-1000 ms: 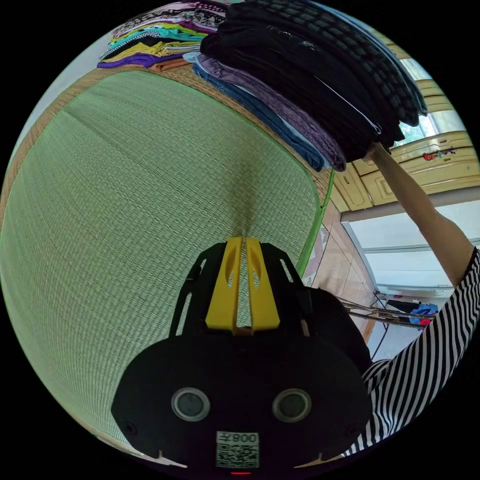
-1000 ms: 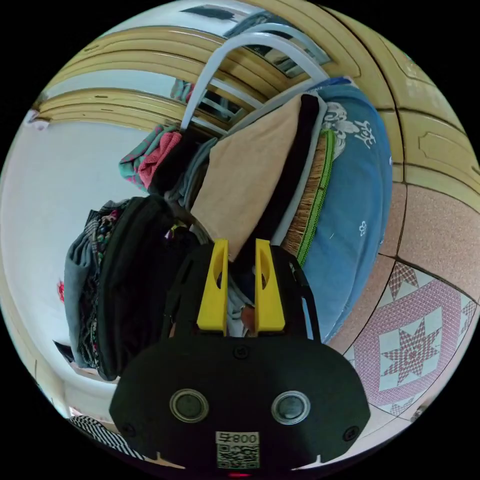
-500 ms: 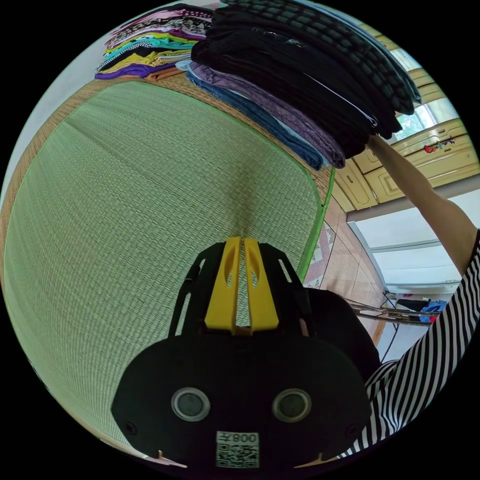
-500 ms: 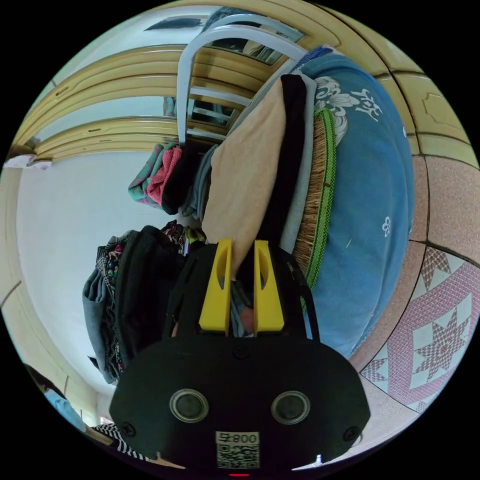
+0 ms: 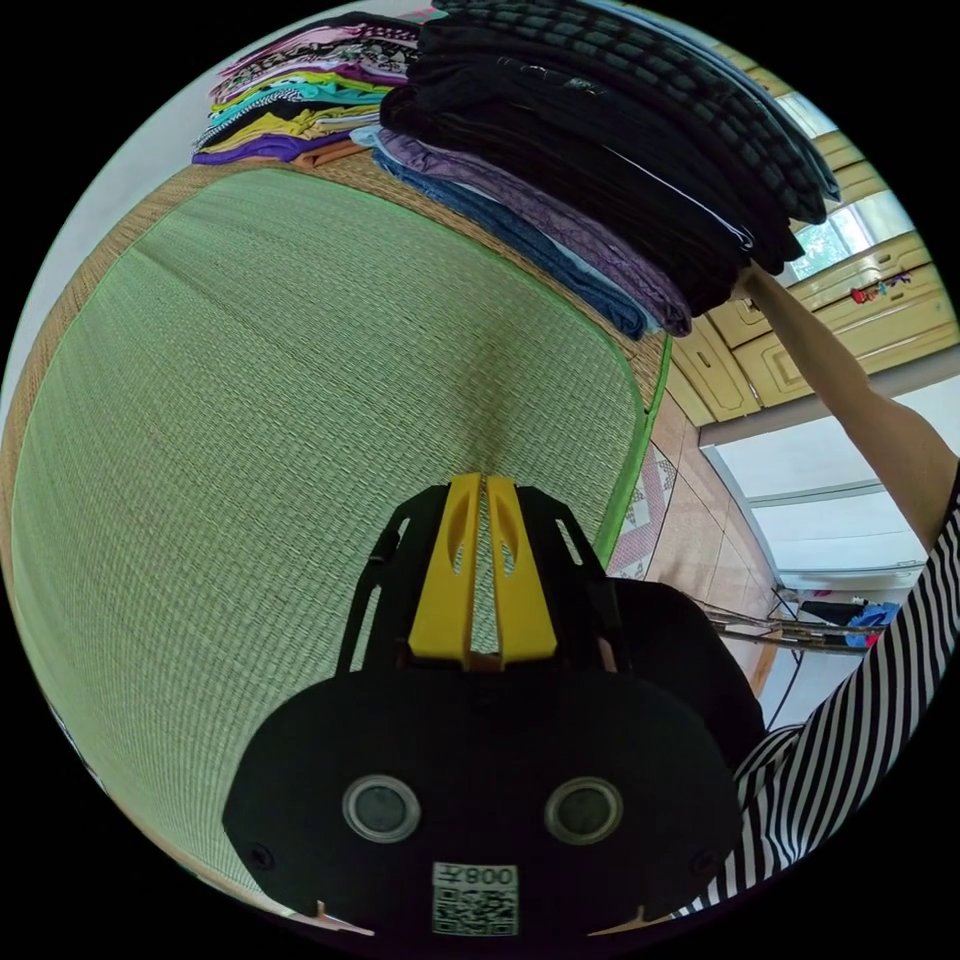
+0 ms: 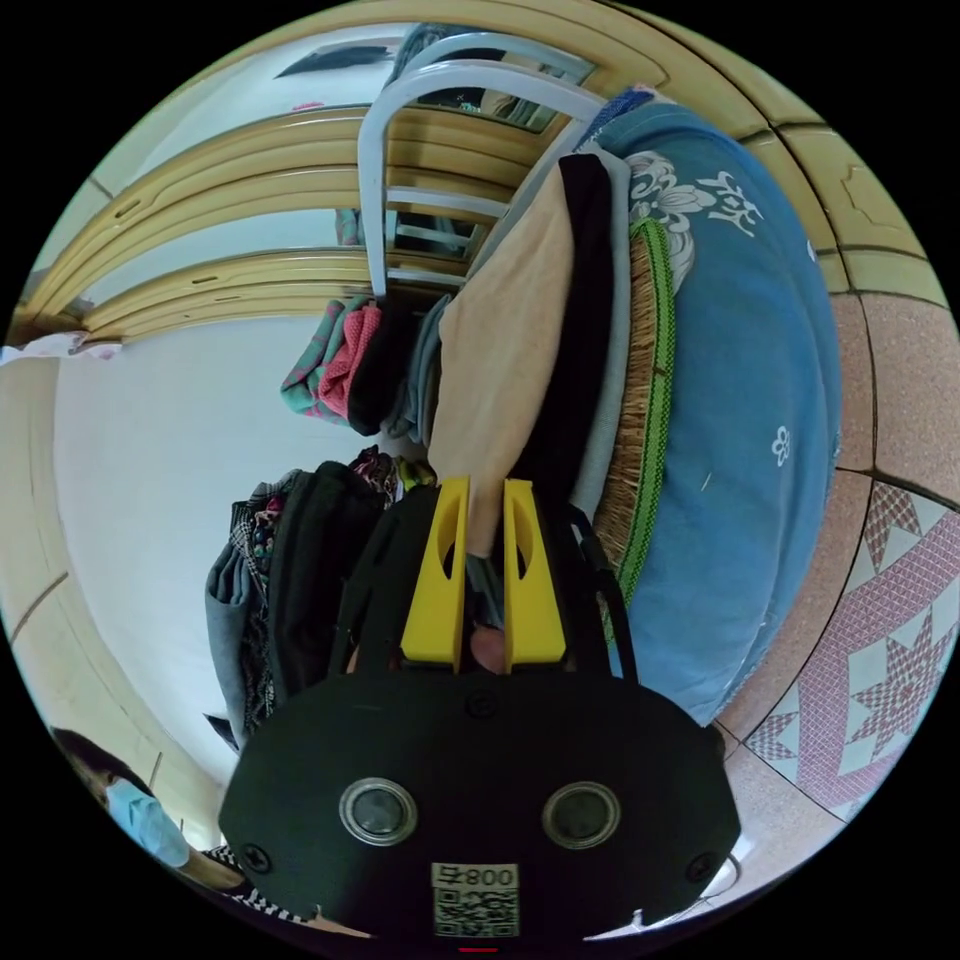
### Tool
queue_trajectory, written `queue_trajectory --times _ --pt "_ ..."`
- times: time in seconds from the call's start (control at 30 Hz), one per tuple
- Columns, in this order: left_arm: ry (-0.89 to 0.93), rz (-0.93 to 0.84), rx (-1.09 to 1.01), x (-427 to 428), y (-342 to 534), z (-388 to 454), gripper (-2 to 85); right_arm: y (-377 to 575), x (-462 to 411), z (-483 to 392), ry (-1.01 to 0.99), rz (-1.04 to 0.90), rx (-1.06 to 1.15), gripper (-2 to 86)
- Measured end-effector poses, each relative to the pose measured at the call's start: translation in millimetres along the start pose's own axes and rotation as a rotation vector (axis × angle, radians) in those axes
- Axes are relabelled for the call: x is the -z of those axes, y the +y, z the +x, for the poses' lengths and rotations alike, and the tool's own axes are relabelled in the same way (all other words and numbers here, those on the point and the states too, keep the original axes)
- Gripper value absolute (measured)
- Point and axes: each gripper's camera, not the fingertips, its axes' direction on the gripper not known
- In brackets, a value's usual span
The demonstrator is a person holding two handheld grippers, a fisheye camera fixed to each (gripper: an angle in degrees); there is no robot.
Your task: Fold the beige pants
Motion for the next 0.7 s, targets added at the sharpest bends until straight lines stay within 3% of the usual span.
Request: queue_trajectory --times 0.37,0.7 --pt "-0.02 0.018 -0.002 43.4 38.6 18.8 0.5 0.2 -18.6 -3.7 0.025 -0.016 -0.026 2.9" --pt "0.015 0.009 0.019 101.5 76.1 27.4 0.2 28.1 34.2 -109.9 -0.18 0.129 0.156 1.3"
